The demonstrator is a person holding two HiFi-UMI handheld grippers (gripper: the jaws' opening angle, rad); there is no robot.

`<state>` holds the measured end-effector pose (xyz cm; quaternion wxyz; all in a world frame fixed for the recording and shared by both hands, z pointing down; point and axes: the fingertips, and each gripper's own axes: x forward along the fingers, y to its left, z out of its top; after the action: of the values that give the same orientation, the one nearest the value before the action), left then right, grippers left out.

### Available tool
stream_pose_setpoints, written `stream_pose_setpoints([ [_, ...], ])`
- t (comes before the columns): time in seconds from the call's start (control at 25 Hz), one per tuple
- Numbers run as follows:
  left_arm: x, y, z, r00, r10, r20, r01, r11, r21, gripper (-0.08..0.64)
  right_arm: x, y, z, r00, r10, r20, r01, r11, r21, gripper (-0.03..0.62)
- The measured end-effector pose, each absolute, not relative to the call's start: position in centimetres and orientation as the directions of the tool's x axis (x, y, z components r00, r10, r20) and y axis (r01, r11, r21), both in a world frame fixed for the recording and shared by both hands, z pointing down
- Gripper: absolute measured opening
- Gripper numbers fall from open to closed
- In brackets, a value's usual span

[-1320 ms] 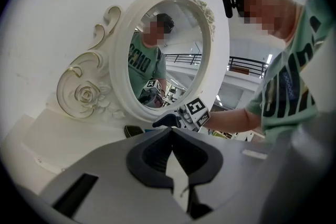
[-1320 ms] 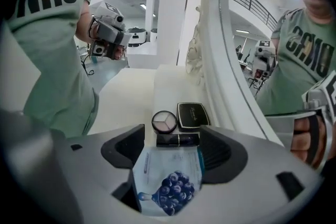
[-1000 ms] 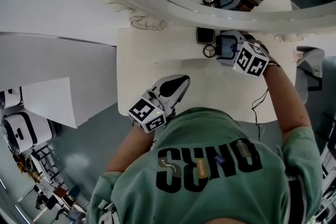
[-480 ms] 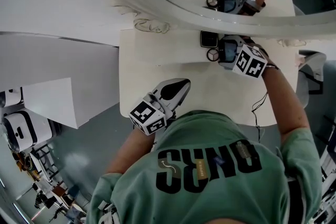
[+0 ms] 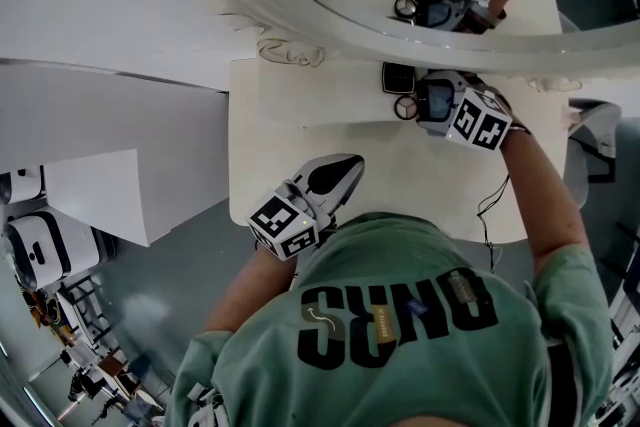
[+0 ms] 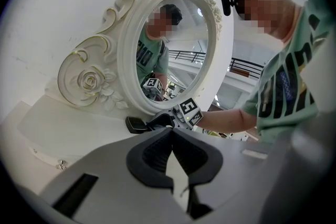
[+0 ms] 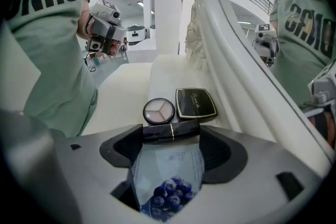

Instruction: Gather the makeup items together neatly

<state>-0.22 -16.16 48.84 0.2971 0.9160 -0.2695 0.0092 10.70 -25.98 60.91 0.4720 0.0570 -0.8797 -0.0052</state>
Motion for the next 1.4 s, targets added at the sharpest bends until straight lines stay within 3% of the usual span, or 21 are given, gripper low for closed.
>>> stream_pose_setpoints([
  [0.4, -0.3, -15.3, 48.0, 0.854, -0.493, 0.165, -0.497, -0.683, 0.535, 0.009, 10.4, -23.2, 56.8, -0.627, -0.13, 0.768, -0.165, 0.986, 0.033, 0.331],
  [0.68, -2.5, -14.2, 46.7, 0.827, -0.543, 0.147, -0.534, -0.676, 0.508, 0.009, 4.2, -16.9, 54.1, -0.707, -0.081, 0.703, -0.145, 0.989, -0.032, 0.331],
  [1.04, -11.3, -11.5, 48.2, 0.719, -0.671, 0.18, -0.657, -0.571, 0.492, 0.009, -4.4, -12.1, 59.9, -0.668, -0.017, 0.744, -0.108, 0.991, -0.074, 0.331],
  [1.4, -19.1, -9.3, 50.1, 0.654, -0.728, 0.205, -0.709, -0.495, 0.502, 0.009, -9.9, -10.6, 66.7, -0.606, -0.04, 0.794, -0.147, 0.987, -0.063, 0.331],
])
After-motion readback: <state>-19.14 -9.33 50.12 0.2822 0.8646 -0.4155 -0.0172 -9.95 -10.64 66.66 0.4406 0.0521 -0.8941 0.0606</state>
